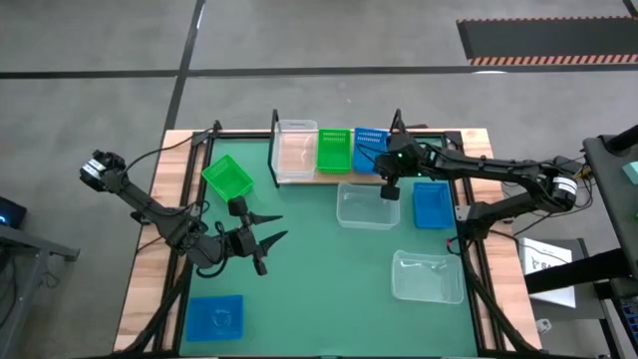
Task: Stack baskets on shelf by color
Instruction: Put the bottom right blue bin on the shelf, then stack the top transparent bin on the transparent bin on the shelf
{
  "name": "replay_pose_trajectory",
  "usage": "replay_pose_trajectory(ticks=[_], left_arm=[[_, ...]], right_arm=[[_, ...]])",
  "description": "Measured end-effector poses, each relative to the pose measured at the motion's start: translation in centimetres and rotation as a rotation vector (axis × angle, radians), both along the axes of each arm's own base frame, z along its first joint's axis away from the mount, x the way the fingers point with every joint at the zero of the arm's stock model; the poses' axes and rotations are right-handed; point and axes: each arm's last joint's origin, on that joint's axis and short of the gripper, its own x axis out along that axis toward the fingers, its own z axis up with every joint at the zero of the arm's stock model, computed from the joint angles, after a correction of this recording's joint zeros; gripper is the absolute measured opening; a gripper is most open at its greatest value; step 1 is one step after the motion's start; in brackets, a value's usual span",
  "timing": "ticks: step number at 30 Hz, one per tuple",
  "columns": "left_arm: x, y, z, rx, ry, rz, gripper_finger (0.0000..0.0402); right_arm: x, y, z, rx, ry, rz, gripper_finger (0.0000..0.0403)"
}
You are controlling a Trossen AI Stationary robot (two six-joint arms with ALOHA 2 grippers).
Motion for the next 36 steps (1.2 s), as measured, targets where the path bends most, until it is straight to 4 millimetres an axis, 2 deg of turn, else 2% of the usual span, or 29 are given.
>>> replay_pose_trajectory(ticks=[7, 21, 29, 36], left_arm=[[0.0, 0.0, 0.0, 0.000, 0.000, 0.000, 0.0161], [0.0, 0.0, 0.0, 0.000, 0.000, 0.000, 0.0161], [0.0, 0.0, 0.0, -0.001, -0.001, 0.000, 0.0161], [0.0, 0.0, 0.0, -0.001, -0.001, 0.000, 0.0161]], right_arm=[[-0.2, 0.1, 0.3, -0.008, -0.010, 0.001, 0.0016], [-0.4, 0.1, 1.2, -0.010, -0.025, -0.038, 0.0098], [0.0, 0.8, 4.8, 0.031, -0.023, -0.045, 0.0107], [1.0, 4.0, 8.4, 0.092, -0.027, 0.030, 0.0083]])
